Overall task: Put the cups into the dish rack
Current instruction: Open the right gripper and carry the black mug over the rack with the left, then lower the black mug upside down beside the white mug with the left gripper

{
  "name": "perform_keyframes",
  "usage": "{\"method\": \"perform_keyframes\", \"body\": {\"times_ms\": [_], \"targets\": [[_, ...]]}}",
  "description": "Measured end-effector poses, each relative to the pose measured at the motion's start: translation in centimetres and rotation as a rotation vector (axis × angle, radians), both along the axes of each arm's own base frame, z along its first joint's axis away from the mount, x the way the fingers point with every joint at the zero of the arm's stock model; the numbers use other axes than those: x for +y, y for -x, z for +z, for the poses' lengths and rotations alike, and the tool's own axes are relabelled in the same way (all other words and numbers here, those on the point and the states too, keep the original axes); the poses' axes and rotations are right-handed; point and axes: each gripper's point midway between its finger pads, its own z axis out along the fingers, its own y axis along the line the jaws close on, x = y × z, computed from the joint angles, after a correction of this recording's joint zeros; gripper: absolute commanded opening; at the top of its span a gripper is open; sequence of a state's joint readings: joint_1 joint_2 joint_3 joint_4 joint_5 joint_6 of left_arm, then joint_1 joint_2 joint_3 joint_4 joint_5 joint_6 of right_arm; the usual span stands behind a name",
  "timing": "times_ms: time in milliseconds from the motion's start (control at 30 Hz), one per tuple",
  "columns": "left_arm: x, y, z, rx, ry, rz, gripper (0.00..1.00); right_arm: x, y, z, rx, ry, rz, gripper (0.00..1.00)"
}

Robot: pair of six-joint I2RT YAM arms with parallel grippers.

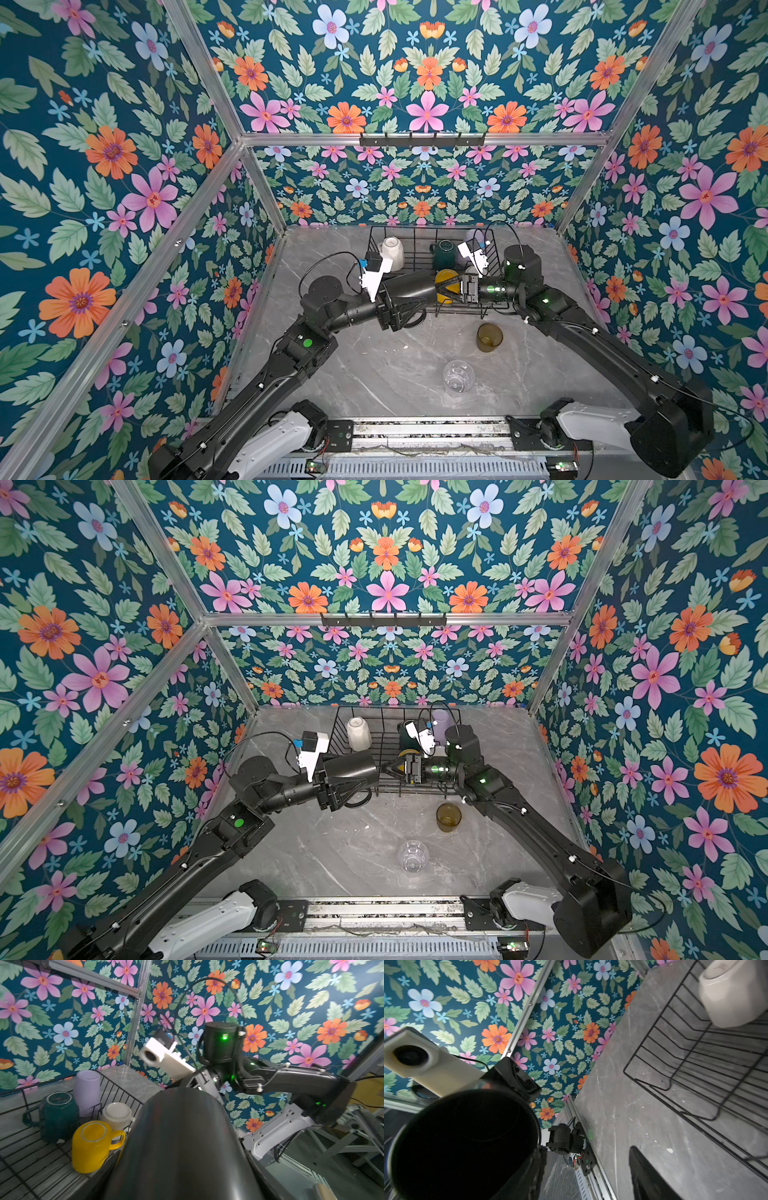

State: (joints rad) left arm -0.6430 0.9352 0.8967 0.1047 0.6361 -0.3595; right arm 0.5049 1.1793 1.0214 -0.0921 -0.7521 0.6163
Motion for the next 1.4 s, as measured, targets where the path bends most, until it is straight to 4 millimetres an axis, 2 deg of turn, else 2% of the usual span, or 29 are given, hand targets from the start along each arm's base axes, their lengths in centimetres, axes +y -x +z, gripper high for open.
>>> {"method": "perform_keyframes", "body": {"times_ms": [233,400,633,933,1200,1400], "targets": [[-0.9,-5.5,-1.2,0.096,-0.166,0.161,0.00,-3.8,0.3,-1.7,-0.078,0.104,-0.191,0.90],[-1.9,-9.4,-3.3,0.191,-0.293,0.248,0.00,-5.1,0.4,-2.3,-0.106,0.125,-0.260,0.93],[-2.2,-14.4,-5.9,0.271,-0.466,0.392,0.00,-5.5,0.4,-2.3,-0.133,0.135,-0.276,0.97],[-3.0,-19.4,-10.6,0.335,-0.680,0.486,0.00,-5.8,1.0,-2.7,-0.137,0.135,-0.271,0.99],[-4.3,-22.9,-16.0,0.392,-0.830,0.500,0.00,-6.1,1.6,-3.6,-0.114,0.148,-0.270,0.99],[-3.5,-24.9,-19.0,0.437,-0.876,0.526,0.00,-6.3,2.1,-4.4,-0.093,0.155,-0.266,0.98]]}}
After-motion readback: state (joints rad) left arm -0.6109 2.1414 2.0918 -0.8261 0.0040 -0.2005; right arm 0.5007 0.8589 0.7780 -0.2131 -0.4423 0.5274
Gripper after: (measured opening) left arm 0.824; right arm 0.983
